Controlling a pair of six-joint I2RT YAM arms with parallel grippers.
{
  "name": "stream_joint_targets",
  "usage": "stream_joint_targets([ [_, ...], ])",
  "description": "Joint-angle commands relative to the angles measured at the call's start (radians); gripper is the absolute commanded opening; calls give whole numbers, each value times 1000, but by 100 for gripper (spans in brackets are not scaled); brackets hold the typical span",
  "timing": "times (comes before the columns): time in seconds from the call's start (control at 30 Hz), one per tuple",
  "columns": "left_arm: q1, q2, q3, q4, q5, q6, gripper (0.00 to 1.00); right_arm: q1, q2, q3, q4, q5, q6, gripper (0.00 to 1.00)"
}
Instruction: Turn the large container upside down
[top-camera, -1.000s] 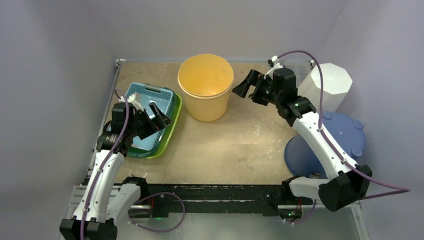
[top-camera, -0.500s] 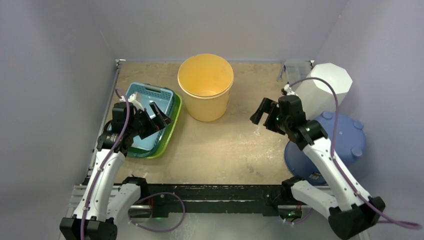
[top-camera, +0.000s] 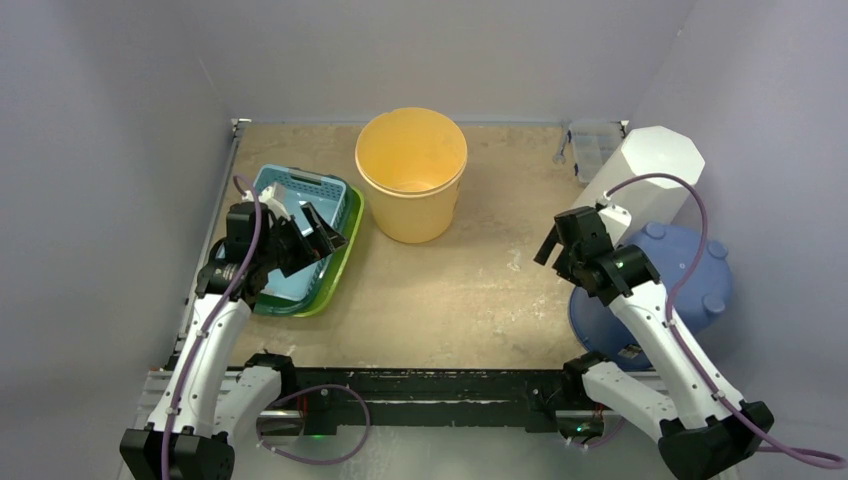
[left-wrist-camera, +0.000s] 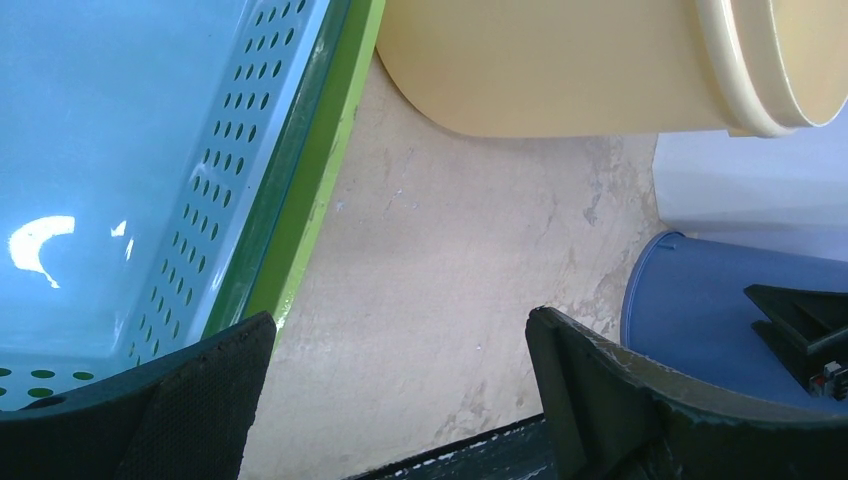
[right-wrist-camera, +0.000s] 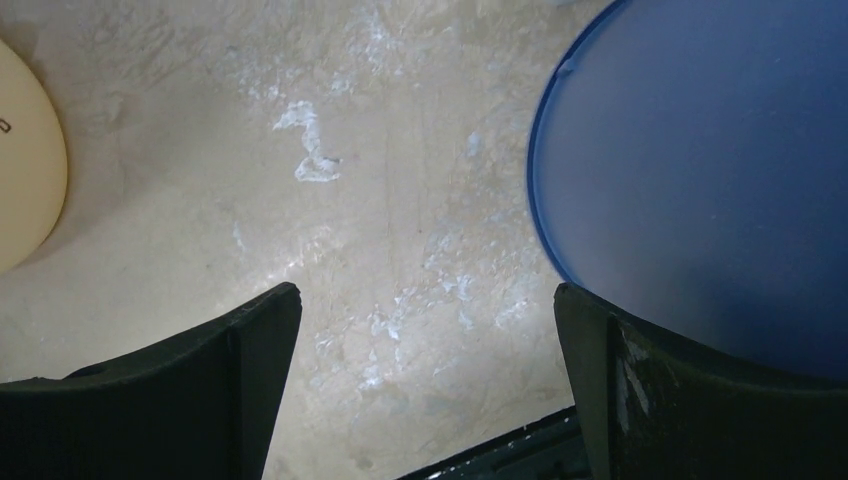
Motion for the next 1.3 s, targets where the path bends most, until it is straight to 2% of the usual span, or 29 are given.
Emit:
stream_joint_targets([
  [0.0, 4, -25, -3, 33, 10, -8, 95, 2, 15, 49, -34, 145, 8, 99],
  [0.07, 4, -29, 0, 28, 9, -6, 95, -1, 39, 59, -75, 197, 42, 99],
  [0.33, 4, -36, 4, 5, -3, 7, 95, -1, 20, 70, 12, 139, -27, 99],
  [0.47, 4, -30, 3, 16, -1, 10, 95, 0, -17, 84, 216, -139, -183, 99],
  [0.63, 4, -24, 14, 16, 0, 11, 95, 0, -50, 36, 543, -499, -183, 98],
  [0.87, 4, -29, 14, 16, 1, 7, 95, 0, 156, 171, 731, -679, -96, 98],
  [1.03, 4, -38, 12, 15, 0, -3, 95, 0, 318, 257, 846, -708, -27, 98],
  [1.27, 5, -53, 15, -4, -11, -4, 95, 0, 476, 318, 852, -768, 41, 94],
])
